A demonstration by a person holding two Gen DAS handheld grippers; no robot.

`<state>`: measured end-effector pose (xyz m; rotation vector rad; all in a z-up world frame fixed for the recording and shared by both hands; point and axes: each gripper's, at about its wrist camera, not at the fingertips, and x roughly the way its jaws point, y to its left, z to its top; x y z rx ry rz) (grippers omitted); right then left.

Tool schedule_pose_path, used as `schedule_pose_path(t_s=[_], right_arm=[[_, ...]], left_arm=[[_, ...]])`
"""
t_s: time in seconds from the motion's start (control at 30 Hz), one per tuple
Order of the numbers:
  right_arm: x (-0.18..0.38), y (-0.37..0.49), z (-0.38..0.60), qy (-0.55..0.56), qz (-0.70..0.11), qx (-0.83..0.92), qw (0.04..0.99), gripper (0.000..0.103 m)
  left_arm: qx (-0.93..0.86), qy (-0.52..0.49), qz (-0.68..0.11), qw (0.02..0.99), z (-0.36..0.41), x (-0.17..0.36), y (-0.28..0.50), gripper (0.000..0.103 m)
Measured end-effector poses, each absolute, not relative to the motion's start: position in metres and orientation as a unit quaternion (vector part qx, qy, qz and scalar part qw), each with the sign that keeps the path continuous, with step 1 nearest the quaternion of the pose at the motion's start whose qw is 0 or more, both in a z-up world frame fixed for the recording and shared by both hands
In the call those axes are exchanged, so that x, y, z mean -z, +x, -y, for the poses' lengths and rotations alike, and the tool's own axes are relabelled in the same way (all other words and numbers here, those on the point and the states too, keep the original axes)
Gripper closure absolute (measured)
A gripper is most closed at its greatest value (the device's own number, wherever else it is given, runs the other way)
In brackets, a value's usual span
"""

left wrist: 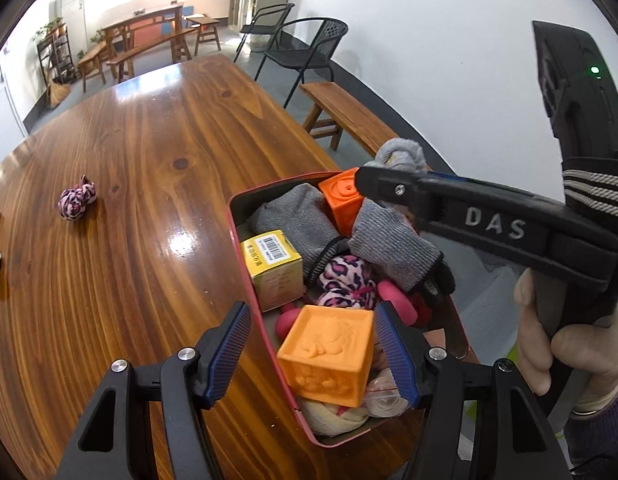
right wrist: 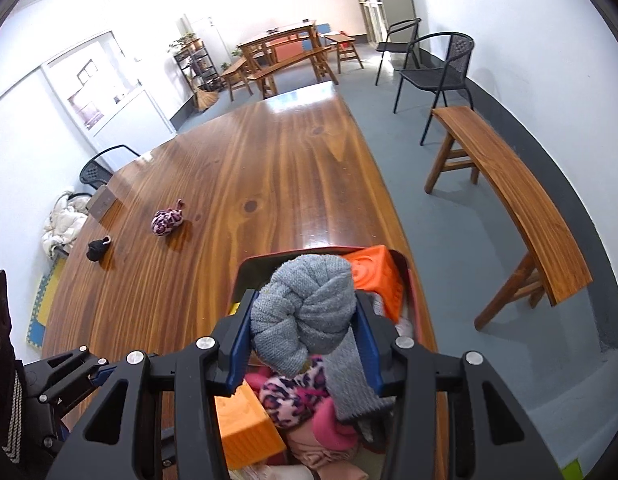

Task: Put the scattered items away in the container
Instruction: 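Open the left tool to drop the orange tray while the right tool releases the grey knot, then move both open tools back from the box toward the last table items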

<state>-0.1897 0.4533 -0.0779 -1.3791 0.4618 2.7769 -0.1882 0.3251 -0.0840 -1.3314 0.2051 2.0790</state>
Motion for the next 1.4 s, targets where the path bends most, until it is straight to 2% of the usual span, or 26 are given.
schedule_pose_path(t_s=[0.13, 0.2, 0.27, 0.33, 0.47, 1.0, 1.4], right_arm=[[0.093, -0.204, -0.44, -0.471, -0.143, -0.87, -0.028, 0.051], [0.103, -0.208, -0.437, -0.491, -0.145, -0.858, -0.037, 0.048], [0.11, -0.21, -0.438, -0.506, -0.152, -0.848, -0.037, 0.037], [0.112, -0.208, -0.442, -0.511, -0.16, -0.844, -0.029, 0.03], [0.108, -0.203, -0.444, -0.507, -0.154, -0.848, -0.018, 0.026], [0.09, -0.201, -0.421, -0.493, -0.156, -0.855, -0.02, 0.024], [0.089, -0.223, -0.355, -0.499, -0.132, -0.855, -0.052, 0.024]], left_arm=[[-0.805, -0.504, -0.081, 0.303, -0.318, 0.08, -0.192, 0.035], [-0.811, -0.501, -0.085, 0.29, -0.315, 0.079, -0.193, 0.025], [-0.816, -0.497, -0.087, 0.282, -0.312, 0.077, -0.194, 0.024], [-0.822, -0.492, -0.096, 0.27, -0.31, 0.072, -0.194, 0.024], [-0.825, -0.489, -0.1, 0.267, -0.309, 0.07, -0.195, 0.024], [-0.831, -0.484, -0.103, 0.255, -0.281, 0.069, -0.188, 0.024], [-0.844, -0.496, -0.049, 0.196, -0.2, 0.075, -0.205, 0.024]])
